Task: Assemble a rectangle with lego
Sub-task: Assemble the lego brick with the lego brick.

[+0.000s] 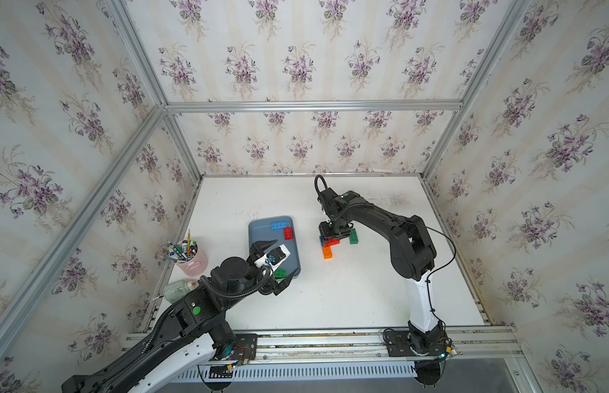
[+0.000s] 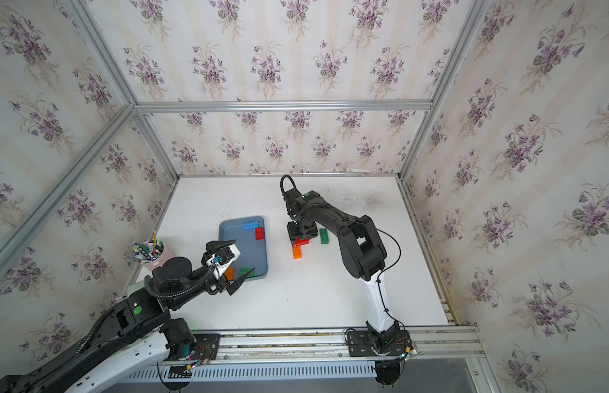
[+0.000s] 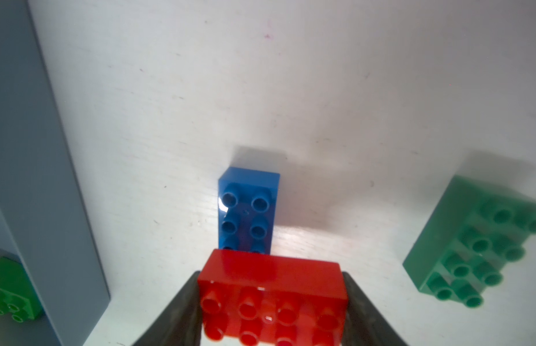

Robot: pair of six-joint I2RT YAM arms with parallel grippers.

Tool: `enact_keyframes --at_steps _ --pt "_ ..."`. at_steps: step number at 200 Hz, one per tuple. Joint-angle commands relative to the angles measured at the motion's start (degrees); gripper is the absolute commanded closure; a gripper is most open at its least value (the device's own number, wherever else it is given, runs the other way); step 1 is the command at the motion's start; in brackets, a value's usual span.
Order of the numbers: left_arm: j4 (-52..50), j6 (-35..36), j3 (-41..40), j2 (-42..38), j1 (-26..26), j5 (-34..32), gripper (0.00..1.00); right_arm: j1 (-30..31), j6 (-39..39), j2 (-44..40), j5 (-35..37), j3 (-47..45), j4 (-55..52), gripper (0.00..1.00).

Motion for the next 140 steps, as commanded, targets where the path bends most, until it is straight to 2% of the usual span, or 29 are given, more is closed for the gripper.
enact_keyframes --at_steps 1,140 --pt "1.86 0.21 -0.04 0.01 0.07 0.14 0.00 -0.14 -0.37 0.60 -0.21 0.18 -0.65 0.42" --pt "2.05 0.32 -0.30 -0.43 0.05 0.21 0.00 -0.11 0.07 2.19 0.57 0.17 -0.06 0.42"
